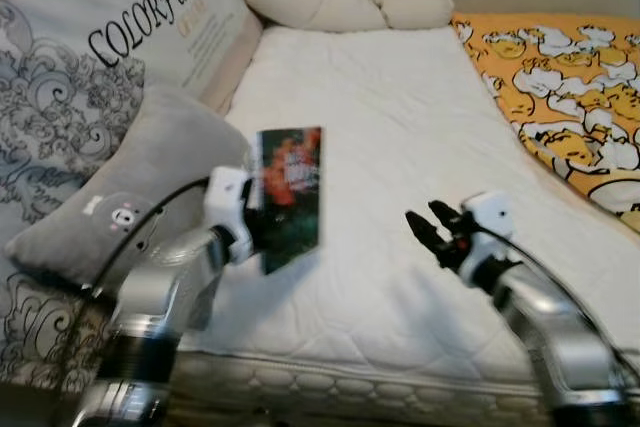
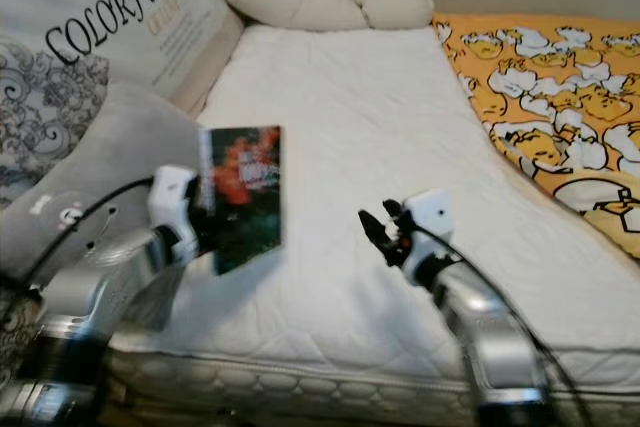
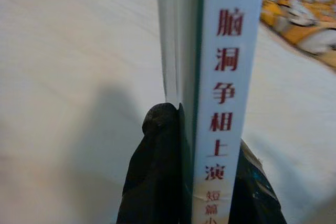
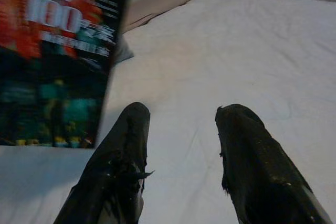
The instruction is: Clean up the room
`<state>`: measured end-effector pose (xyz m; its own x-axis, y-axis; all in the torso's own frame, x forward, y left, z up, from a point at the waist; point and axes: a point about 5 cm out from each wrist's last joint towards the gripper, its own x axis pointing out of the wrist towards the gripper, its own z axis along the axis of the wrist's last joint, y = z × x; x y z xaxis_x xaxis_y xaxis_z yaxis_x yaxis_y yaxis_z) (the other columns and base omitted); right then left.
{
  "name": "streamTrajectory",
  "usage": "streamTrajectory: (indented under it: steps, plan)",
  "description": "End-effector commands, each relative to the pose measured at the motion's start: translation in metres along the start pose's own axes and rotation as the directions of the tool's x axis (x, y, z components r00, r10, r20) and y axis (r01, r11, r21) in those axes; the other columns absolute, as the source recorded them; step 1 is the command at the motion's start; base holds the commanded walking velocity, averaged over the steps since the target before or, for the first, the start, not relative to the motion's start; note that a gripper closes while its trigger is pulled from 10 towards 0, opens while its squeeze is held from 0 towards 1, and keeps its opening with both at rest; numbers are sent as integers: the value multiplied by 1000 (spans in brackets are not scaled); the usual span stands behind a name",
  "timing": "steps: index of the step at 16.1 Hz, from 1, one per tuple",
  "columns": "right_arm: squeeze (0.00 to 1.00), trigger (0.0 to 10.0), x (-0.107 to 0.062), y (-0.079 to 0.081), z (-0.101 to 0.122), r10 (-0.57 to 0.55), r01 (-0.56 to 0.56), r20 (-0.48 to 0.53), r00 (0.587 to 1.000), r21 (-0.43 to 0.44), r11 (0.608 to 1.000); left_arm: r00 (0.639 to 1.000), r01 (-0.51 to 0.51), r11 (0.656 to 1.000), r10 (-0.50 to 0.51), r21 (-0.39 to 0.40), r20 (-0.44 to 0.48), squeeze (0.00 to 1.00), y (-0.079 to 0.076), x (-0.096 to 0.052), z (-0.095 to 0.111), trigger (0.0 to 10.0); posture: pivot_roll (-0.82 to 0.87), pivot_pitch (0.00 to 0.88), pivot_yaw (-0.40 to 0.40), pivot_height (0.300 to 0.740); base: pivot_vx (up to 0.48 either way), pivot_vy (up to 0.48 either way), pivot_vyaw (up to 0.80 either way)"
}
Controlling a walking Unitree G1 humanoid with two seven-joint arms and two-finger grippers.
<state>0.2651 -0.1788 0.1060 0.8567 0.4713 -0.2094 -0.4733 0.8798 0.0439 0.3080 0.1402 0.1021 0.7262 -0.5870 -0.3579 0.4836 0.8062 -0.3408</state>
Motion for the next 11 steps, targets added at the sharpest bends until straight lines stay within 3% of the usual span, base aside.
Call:
streamTrajectory:
  steps: [1, 2, 6, 8, 11]
  plan:
    - [0, 10000, -3, 0, 9, 67, -67, 7, 998, -4, 998, 996, 82, 996, -83, -44, -12, 0, -6, 8, 6, 10000, -42, 0, 32, 740, 0, 0, 0]
    - [0, 10000, -10, -1, 11, 163, -164, -34, 986, -21, 986, 986, 148, 985, -153, -92, -61, 0, -8, 22, 3, 10000, -58, 0, 38, 740, 0, 0, 0]
    - [0, 10000, -30, 0, 15, 300, -302, -118, 947, 3, 953, 951, 204, 954, -247, -220, -189, 0, -11, 46, -3, 10000, -113, 0, 63, 740, 0, 0, 0]
    - [0, 10000, -42, 8, 11, 354, -354, -160, 921, 31, 935, 928, 243, 935, -302, -257, -219, 0, -21, 56, -9, 10000, -141, 0, 76, 740, 0, 0, 0]
    - [0, 10000, -56, 17, 6, 387, -383, -218, 896, 66, 922, 928, 215, 944, -277, -248, -251, 0, -23, 63, -15, 10000, -186, 0, 91, 740, 0, 0, 0]
